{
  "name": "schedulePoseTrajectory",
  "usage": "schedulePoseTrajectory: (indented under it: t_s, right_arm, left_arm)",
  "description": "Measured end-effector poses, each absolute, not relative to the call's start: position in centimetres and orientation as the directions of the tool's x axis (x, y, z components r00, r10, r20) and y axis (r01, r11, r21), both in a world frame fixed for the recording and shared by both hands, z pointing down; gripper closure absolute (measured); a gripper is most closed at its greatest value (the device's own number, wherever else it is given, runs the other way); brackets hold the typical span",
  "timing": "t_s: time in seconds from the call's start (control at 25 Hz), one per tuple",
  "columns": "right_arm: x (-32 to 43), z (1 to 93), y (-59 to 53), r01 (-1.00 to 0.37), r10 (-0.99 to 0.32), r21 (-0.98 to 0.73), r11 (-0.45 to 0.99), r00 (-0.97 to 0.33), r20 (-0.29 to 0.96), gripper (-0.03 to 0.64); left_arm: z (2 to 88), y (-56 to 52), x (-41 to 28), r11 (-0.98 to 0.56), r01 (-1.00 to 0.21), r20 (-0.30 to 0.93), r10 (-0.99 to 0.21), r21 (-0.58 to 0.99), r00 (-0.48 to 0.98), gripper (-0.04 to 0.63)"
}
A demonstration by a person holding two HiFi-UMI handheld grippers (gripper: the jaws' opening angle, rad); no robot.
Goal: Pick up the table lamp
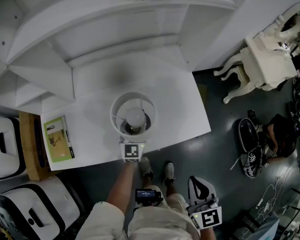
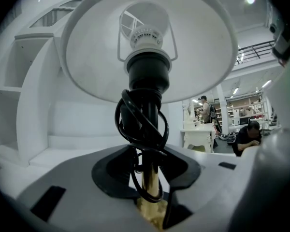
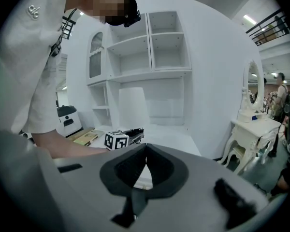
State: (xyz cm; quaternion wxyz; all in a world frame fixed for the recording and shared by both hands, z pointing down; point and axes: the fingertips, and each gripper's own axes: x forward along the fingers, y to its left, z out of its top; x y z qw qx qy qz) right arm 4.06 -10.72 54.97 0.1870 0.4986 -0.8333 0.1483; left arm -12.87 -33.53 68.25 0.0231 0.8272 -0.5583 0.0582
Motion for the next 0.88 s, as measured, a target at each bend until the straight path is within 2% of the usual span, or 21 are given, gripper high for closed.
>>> schedulePoseTrajectory:
  t_s: [0.88]
  right_arm:
    - [4.4, 54.4, -10.2, -0.887, -0.788, -0.059, 0.457, -0.435, 0.436, 0.603]
  left_arm:
    - [65.9, -33.0, -12.6, -0.386, -0.921, 0.136, -0.911, 0.046, 0.389, 0.456]
